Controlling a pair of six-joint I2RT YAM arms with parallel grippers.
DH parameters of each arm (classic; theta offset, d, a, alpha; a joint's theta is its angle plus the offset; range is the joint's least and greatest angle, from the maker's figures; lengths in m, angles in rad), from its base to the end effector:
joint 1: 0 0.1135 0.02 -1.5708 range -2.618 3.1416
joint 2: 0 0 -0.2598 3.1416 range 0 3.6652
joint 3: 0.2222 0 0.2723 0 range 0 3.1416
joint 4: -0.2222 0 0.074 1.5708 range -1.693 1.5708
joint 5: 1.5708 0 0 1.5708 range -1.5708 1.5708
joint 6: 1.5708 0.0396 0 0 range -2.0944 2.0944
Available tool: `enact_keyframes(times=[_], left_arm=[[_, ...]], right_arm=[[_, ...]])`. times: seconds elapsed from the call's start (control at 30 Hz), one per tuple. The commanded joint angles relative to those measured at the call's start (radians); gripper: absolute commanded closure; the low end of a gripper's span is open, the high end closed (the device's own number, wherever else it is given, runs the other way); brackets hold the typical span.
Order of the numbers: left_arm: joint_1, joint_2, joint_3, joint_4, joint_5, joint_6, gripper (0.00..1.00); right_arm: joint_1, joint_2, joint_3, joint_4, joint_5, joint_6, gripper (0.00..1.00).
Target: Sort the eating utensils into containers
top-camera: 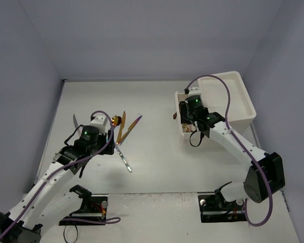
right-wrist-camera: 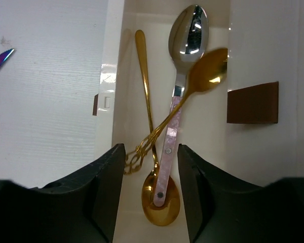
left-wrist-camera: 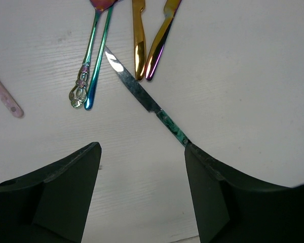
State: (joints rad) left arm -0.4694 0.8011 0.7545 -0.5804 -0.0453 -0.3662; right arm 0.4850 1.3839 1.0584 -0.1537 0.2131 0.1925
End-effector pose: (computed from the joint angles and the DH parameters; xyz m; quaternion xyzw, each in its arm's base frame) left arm 0.1785 -0.0885 0.2810 0.0357 0.8898 -0.1660 0.4236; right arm 0.3070 0.1523 0.2887 -0.0692 0.8488 0.0858 0.5170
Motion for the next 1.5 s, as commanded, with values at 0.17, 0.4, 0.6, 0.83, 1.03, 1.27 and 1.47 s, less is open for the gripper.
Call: enact_keyframes(times=[0.17,0.4,0.6,0.83,1.03,1.27,1.47], left_arm=[[0.057,0.209,0.1,0.087,-0.029,0.177,0.37],[0.278,0.482,0.234,0.133,0.144,0.27,0.42],[0.3,0.714,0.363,0.116,0.132,0.339,0.42],[0.304,0.866,0.432,0.117,0.115,0.344,0.44],[0.302,0.947,0.471,0.128,0.104,0.34,0.5],[0.304,1.011,0.52,0.126,0.091,0.339,0.57],[0.304,1.056,0.54,0.126,0.087,0.339,0.61]], right_arm=[[0.002,-0.177,0.033,0.036,-0.128,-0.011,0.51],[0.008,-0.293,-0.006,0.039,-0.204,-0.016,0.5],[0.009,-0.344,-0.059,0.039,-0.225,-0.021,0.48],[0.007,-0.355,-0.095,0.04,-0.234,-0.027,0.48],[0.007,-0.358,-0.112,0.042,-0.232,-0.032,0.47],[0.007,-0.356,-0.125,0.043,-0.223,-0.038,0.47],[0.007,-0.355,-0.126,0.043,-0.224,-0.036,0.47]])
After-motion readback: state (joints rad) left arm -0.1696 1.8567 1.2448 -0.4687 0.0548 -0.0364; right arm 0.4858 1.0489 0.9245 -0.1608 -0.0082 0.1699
